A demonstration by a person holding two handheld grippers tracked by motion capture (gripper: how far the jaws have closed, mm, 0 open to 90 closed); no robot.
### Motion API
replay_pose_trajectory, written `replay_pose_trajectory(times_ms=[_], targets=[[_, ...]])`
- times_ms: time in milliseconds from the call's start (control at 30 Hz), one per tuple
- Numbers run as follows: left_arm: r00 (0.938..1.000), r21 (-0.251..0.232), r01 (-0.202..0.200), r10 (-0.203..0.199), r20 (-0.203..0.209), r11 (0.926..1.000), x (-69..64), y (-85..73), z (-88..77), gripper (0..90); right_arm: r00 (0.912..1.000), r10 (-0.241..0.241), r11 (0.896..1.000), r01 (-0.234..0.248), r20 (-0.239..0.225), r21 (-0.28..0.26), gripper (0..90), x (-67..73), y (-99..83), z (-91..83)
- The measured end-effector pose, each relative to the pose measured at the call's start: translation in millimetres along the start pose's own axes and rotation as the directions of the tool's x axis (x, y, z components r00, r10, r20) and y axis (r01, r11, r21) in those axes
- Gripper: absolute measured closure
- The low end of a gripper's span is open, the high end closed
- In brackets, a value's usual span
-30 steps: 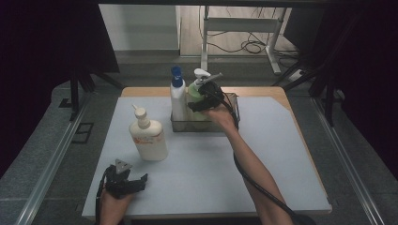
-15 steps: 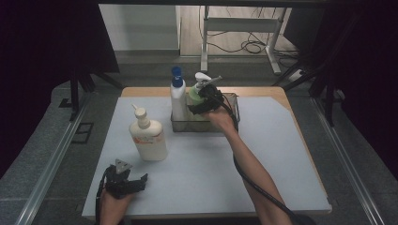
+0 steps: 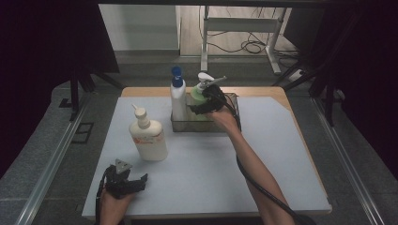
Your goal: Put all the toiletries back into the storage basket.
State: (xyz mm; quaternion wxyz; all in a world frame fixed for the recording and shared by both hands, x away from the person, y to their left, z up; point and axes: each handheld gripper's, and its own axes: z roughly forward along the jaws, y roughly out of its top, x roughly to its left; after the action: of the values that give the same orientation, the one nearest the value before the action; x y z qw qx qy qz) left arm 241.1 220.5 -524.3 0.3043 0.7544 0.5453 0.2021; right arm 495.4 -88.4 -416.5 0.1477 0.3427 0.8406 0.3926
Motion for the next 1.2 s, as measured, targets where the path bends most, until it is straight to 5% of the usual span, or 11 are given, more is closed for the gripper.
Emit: replay_pose_trajectory(times_ms=[133, 600, 867, 1200], targets=[[1.0, 0.0, 0.0, 0.0, 0.0, 1.0, 0.0, 0.0, 0.0, 11.8, 1.0, -0.008, 1.0, 0.008, -0.003, -0.011, 0.0, 1.5, -0.3, 0.0], [1.0, -0.001, 0.0, 0.0, 0.001, 1.0, -0.1, -0.1, 0.1, 11.8, 0.9997, -0.025, 0.999, 0.025, -0.001, -0.037, 2.6, 2.5, -8.9, -21.4], [1.0, -0.001, 0.001, -0.001, 0.0, 1.0, -0.1, -0.1, 0.1, 11.8, 0.9996, -0.005, 0.999, 0.004, -0.027, -0.035, 15.1, -8.1, -25.0, -33.2], [1.0, -0.001, 0.001, -0.001, -0.001, 1.0, -0.2, -0.1, 0.0, 11.8, 0.9985, 0.018, 1.0, -0.018, -0.051, 0.011, 43.7, -25.2, -46.3, -42.5]])
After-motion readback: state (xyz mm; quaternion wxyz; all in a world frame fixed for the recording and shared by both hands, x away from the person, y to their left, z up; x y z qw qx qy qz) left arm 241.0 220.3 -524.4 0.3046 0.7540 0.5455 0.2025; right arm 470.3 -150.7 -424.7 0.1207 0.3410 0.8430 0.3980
